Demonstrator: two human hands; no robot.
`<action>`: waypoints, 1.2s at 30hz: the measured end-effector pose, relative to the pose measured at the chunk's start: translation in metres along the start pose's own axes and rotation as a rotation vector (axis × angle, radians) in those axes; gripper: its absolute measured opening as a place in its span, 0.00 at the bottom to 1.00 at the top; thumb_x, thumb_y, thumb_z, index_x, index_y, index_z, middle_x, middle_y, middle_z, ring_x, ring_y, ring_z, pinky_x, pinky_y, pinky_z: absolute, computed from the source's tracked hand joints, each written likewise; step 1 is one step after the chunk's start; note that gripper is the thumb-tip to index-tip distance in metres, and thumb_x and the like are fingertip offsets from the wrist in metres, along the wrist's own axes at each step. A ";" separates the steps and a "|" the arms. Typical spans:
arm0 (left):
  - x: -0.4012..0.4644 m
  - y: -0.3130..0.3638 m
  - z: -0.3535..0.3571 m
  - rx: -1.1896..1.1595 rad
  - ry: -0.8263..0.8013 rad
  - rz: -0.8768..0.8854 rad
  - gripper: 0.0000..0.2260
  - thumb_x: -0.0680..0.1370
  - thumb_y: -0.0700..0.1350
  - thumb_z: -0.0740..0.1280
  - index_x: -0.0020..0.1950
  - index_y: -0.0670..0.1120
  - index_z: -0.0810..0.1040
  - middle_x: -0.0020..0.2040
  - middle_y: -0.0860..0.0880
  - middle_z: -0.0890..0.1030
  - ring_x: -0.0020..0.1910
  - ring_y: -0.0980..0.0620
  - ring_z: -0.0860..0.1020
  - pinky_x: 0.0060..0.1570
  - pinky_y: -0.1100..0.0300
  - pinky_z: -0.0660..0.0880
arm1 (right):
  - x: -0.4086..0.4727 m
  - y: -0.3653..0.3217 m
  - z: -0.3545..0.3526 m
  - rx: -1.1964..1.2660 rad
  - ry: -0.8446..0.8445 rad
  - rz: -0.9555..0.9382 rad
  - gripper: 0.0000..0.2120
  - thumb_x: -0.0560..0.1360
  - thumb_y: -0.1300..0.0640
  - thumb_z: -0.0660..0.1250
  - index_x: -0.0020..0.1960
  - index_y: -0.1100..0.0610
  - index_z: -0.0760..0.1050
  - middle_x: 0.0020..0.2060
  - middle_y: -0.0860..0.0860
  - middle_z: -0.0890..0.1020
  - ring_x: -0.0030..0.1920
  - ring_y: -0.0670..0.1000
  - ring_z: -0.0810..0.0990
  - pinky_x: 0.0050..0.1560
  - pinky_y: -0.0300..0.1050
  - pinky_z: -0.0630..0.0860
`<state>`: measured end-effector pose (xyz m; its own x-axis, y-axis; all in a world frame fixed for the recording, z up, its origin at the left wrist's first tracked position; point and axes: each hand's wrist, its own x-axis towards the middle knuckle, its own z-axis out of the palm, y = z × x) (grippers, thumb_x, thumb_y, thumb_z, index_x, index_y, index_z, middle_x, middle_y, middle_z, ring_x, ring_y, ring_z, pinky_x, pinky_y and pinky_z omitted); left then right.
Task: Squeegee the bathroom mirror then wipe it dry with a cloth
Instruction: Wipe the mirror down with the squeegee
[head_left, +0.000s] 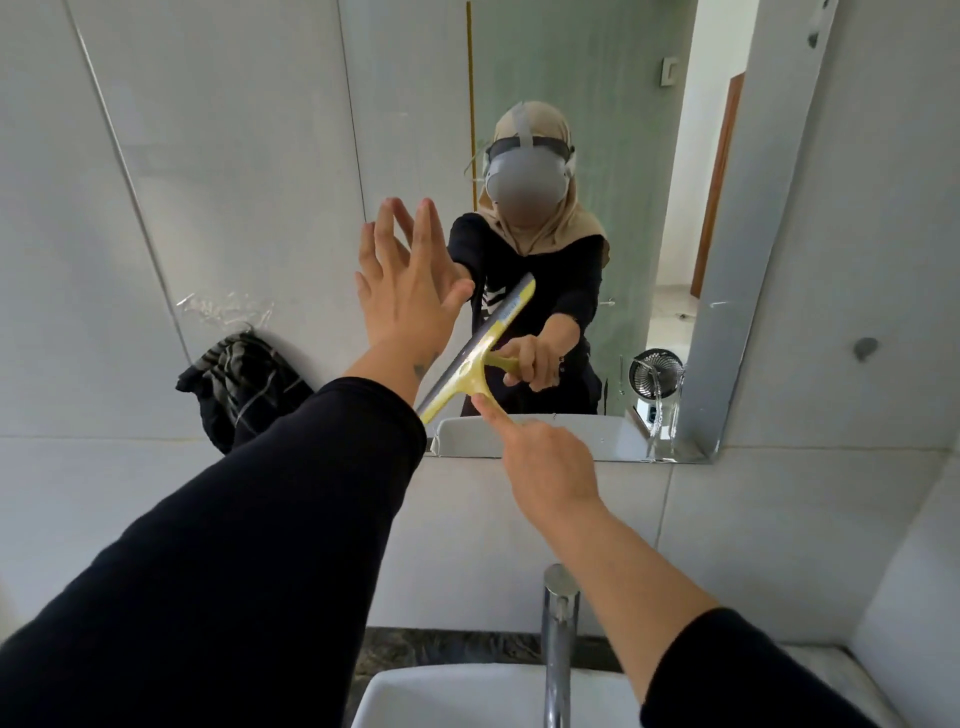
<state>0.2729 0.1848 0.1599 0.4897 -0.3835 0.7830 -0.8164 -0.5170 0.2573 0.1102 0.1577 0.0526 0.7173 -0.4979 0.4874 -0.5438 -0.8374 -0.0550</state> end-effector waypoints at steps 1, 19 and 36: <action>-0.002 0.000 0.001 0.001 0.002 -0.005 0.39 0.74 0.60 0.66 0.77 0.55 0.45 0.78 0.44 0.45 0.76 0.39 0.46 0.72 0.41 0.55 | -0.001 0.008 -0.007 -0.044 -0.019 -0.025 0.38 0.78 0.68 0.57 0.77 0.41 0.45 0.33 0.52 0.67 0.31 0.51 0.67 0.29 0.46 0.64; -0.029 0.026 0.017 -0.059 -0.129 -0.019 0.42 0.73 0.61 0.66 0.76 0.59 0.40 0.78 0.45 0.40 0.76 0.39 0.41 0.71 0.38 0.56 | -0.043 0.122 -0.026 -0.167 0.076 0.128 0.39 0.76 0.65 0.62 0.74 0.33 0.50 0.34 0.52 0.75 0.29 0.53 0.68 0.27 0.42 0.62; -0.026 0.021 0.029 -0.034 -0.105 -0.035 0.44 0.73 0.58 0.69 0.75 0.61 0.39 0.78 0.47 0.39 0.76 0.39 0.41 0.65 0.37 0.67 | -0.071 0.094 0.043 0.590 0.234 0.570 0.32 0.76 0.63 0.61 0.74 0.38 0.59 0.26 0.54 0.70 0.25 0.51 0.68 0.25 0.37 0.70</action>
<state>0.2520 0.1612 0.1287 0.5462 -0.4442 0.7102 -0.8071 -0.5059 0.3043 0.0274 0.1048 -0.0247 0.2588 -0.8739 0.4116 -0.4317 -0.4858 -0.7600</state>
